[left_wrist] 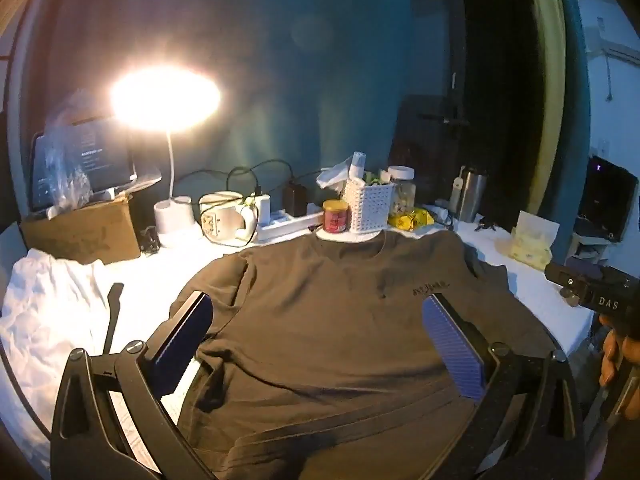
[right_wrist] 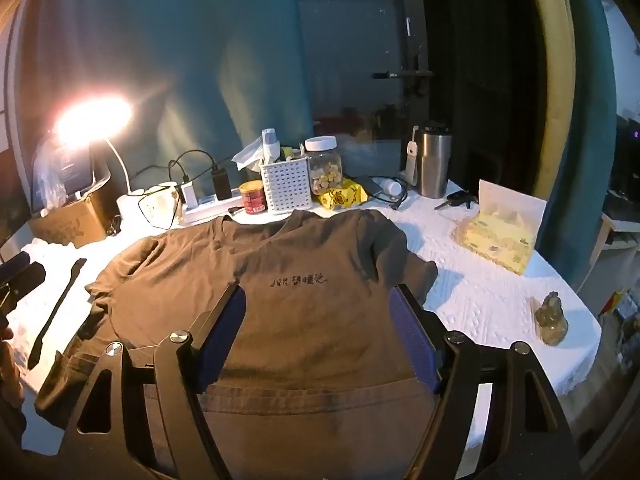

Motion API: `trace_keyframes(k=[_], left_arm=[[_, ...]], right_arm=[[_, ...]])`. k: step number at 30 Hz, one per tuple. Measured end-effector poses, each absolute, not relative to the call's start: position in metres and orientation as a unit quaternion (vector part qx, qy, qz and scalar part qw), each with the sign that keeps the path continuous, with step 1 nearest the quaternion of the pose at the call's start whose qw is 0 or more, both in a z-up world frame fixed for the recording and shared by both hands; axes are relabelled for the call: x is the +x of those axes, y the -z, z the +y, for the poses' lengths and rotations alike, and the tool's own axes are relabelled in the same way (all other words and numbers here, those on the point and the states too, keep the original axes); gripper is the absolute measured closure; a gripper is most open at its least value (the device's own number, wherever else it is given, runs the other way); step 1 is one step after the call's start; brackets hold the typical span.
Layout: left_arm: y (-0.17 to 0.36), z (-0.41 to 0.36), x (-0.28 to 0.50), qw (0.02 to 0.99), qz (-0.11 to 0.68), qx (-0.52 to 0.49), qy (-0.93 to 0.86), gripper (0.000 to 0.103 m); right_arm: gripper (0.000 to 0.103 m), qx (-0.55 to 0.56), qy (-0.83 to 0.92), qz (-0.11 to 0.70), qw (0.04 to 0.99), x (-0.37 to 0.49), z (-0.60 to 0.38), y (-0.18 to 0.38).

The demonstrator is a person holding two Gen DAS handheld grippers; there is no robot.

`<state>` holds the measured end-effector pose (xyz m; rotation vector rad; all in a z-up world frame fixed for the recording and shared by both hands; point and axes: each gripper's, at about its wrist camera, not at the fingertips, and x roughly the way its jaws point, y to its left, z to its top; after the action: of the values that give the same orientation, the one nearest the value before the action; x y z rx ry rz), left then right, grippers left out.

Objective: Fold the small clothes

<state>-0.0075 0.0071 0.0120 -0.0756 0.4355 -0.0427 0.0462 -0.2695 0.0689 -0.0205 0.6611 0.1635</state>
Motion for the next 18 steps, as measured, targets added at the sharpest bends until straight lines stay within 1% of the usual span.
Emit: trace_keyframes(k=[4, 18], left_arm=[[-0.0149, 0.0011, -0.0107, 0.979, 0.204, -0.015, 0.013, 0.0], [-0.0107, 0.0093, -0.0057, 0.979, 0.202, -0.037, 0.019, 0.0]], right_arm=[[0.026, -0.01, -0.076, 0.325, 0.943, 0.0477, -0.2715, -0.0681], [0.026, -0.021, -0.08, 0.327, 0.941, 0.0558, -0.2671, -0.0603]])
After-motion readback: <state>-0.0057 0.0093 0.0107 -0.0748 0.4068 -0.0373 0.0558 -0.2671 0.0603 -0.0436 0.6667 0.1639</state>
